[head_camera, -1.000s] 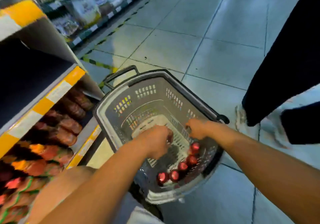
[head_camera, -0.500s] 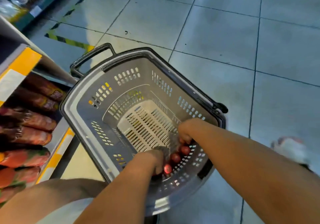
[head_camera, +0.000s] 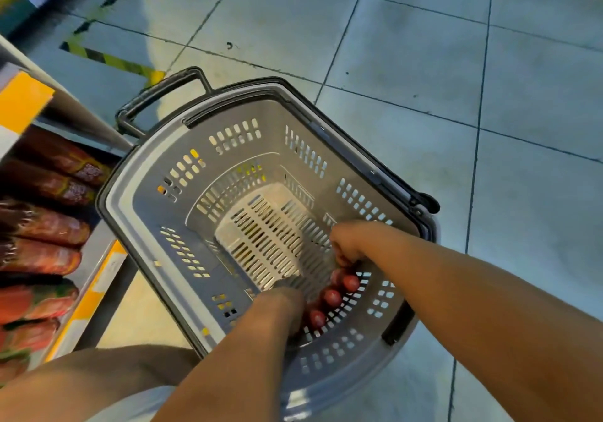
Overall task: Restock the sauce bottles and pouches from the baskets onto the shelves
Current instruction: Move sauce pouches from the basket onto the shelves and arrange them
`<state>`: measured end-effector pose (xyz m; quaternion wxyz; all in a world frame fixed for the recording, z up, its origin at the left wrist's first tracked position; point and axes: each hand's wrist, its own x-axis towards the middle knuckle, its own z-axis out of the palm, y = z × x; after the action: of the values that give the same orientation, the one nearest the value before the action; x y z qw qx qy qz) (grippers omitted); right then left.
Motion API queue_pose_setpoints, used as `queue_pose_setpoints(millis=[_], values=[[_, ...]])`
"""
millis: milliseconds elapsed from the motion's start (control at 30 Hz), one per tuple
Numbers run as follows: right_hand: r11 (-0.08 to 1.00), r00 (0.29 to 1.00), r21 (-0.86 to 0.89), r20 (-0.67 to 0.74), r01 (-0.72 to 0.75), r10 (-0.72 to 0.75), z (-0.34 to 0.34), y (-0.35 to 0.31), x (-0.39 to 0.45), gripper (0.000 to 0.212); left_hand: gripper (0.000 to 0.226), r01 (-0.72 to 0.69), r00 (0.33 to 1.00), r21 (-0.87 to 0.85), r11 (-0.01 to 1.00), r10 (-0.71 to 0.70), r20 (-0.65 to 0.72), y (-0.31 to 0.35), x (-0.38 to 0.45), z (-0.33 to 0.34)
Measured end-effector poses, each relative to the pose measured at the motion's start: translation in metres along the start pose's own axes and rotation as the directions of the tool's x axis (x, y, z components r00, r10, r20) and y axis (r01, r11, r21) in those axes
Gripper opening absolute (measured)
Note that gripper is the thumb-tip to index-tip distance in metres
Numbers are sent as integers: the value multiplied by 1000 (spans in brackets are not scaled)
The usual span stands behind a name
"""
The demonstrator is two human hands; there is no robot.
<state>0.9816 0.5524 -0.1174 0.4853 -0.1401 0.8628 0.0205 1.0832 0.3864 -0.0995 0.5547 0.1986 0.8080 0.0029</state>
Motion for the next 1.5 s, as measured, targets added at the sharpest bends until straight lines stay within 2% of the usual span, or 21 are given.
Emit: queue_pose_setpoints(millis=[100, 233, 367, 500, 600, 700, 833, 967, 1133, 1233, 1333, 1500], values=[[997, 996, 71, -80, 42, -37, -13, -7, -8, 24, 41, 181, 976, -127, 975, -194, -103, -12, -4, 0], [967, 947, 233, -321, 102, -23, -26, -7, -14, 26, 44, 137, 921, -313, 940, -237, -308, -20, -16, -10], [875, 867, 392, -494, 285, -60, -43, -6, -38, 16, 25, 26, 844, -497, 868, -285, -454, -39, -37, -33], [810, 726, 406, -686, 423, -35, -57, -13, -77, 19, 9, -142, 713, -614, 777, -350, -608, -52, -75, -55], [825, 569, 311, -822, 472, -15, -71, -23, -109, 16, 16, -288, 633, -631, 720, -351, -690, -63, -112, -64], [778, 440, 290, -898, 557, 19, -85, -39, -142, 14, 14, -446, 556, -644, 622, -372, -743, -78, -162, -63], [650, 341, 286, -939, 704, 43, -104, -67, -179, 7, 13, -596, 401, -591, 544, -437, -805, -96, -239, -45], [525, 261, 218, -965, 822, -8, -125, -110, -214, 16, 16, -675, 264, -538, 505, -515, -815, -111, -318, -8], [350, 243, 178, -958, 920, -153, -141, -182, -253, 14, 18, -655, 113, -535, 534, -631, -767, -131, -404, 46], [254, 265, 198, -927, 947, -265, -142, -226, -275, 9, 17, -682, 70, -525, 509, -669, -740, -143, -449, 86], [159, 266, 221, -885, 962, -382, -137, -273, -292, 15, 16, -684, 41, -514, 517, -677, -735, -156, -486, 129], [115, 206, 174, -719, 978, -664, -119, -348, -307, 25, 14, -663, 41, -545, 514, -702, -711, -172, -531, 206]])
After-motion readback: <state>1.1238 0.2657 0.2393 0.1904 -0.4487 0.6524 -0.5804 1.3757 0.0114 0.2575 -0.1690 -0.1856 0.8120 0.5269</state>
